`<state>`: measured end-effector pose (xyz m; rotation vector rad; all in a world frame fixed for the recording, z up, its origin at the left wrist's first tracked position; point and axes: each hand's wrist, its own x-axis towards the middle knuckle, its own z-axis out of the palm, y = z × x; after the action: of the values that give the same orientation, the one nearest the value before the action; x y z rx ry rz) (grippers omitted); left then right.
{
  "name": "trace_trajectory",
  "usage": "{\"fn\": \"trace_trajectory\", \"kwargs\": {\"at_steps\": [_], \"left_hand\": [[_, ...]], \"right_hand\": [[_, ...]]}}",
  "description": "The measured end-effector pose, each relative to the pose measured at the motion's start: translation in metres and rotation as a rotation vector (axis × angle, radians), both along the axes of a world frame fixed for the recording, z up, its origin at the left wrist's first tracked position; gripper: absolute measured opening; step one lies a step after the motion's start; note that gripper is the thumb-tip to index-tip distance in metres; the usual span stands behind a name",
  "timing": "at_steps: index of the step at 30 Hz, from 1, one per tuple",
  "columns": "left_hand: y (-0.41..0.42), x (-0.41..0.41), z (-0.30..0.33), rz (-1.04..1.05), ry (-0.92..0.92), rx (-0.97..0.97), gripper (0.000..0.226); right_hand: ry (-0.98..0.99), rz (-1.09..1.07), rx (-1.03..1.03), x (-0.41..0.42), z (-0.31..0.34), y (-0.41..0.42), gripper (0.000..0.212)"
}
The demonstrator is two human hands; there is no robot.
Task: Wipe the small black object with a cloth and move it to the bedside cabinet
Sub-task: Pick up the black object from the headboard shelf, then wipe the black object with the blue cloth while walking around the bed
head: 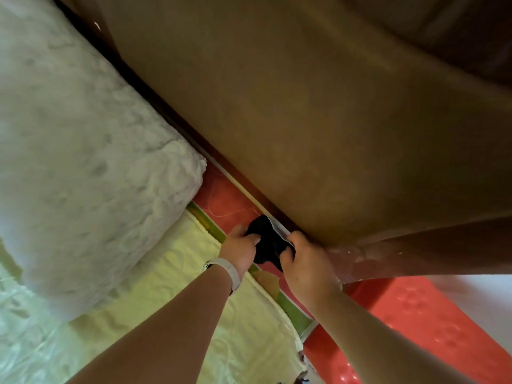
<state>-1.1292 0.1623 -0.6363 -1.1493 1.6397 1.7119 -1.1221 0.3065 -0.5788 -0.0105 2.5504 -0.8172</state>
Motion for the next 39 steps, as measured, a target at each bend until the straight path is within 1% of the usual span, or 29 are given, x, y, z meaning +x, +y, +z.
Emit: {"fn": "trace_trajectory", "kwargs": {"at_steps": [1, 3, 5, 8, 13, 16, 18, 19, 20, 21, 23, 27, 29, 32, 34, 36, 39], "left_hand": [[-0.004, 0.003, 0.009, 0.039, -0.010, 0.028, 0.011], [-0.015, 0.009, 0.032, 0.110, -0.025, 0.094, 0.005], [-0.026, 0.015, 0.060, 0.155, -0.023, 0.172, 0.006], [-0.039, 0.024, 0.104, 0.170, 0.007, 0.229, 0.007], [-0.055, 0.037, 0.184, 0.213, 0.094, 0.273, 0.022], [-0.060, 0.047, 0.235, 0.216, 0.186, 0.306, 0.020], [-0.061, 0.054, 0.267, 0.222, 0.235, 0.320, 0.020], [-0.061, 0.058, 0.283, 0.225, 0.258, 0.320, 0.021], [-0.060, 0.062, 0.298, 0.225, 0.279, 0.317, 0.022], [-0.060, 0.066, 0.313, 0.224, 0.296, 0.311, 0.023], [-0.058, 0.075, 0.340, 0.217, 0.334, 0.300, 0.024], [-0.052, 0.095, 0.391, 0.168, 0.403, 0.295, 0.023], [-0.050, 0.104, 0.411, 0.160, 0.444, 0.312, 0.023], [-0.053, 0.114, 0.435, 0.164, 0.495, 0.354, 0.026], [-0.056, 0.120, 0.446, 0.145, 0.509, 0.385, 0.029], [-0.059, 0.127, 0.455, 0.135, 0.521, 0.405, 0.032], [-0.065, 0.137, 0.463, 0.131, 0.542, 0.420, 0.034]], "right_hand": [[-0.039, -0.049, -0.041, 0.001, 0.009, -0.001, 0.006], [-0.110, -0.127, -0.113, 0.004, 0.030, -0.004, 0.016], [-0.179, -0.181, -0.155, 0.005, 0.054, -0.007, 0.020], [-0.235, -0.240, -0.174, 0.001, 0.097, -0.009, 0.016], [-0.260, -0.375, -0.318, -0.005, 0.174, -0.011, 0.014], [-0.283, -0.513, -0.438, -0.006, 0.221, -0.013, 0.013], [-0.323, -0.606, -0.556, -0.004, 0.254, -0.016, 0.014], [-0.331, -0.617, -0.623, -0.002, 0.270, -0.018, 0.014], [-0.321, -0.595, -0.668, 0.001, 0.285, -0.019, 0.013], [-0.289, -0.545, -0.671, 0.004, 0.299, -0.019, 0.011], [-0.158, -0.386, -0.558, 0.012, 0.327, -0.022, 0.009], [0.197, -0.087, -0.325, 0.033, 0.377, -0.035, 0.016], [0.344, 0.059, -0.234, 0.046, 0.396, -0.043, 0.022], [0.550, 0.304, -0.092, 0.063, 0.410, -0.054, 0.039], [0.638, 0.410, -0.040, 0.073, 0.416, -0.060, 0.046], [0.707, 0.470, -0.004, 0.082, 0.421, -0.066, 0.047], [0.739, 0.513, 0.051, 0.093, 0.427, -0.073, 0.053]]}}
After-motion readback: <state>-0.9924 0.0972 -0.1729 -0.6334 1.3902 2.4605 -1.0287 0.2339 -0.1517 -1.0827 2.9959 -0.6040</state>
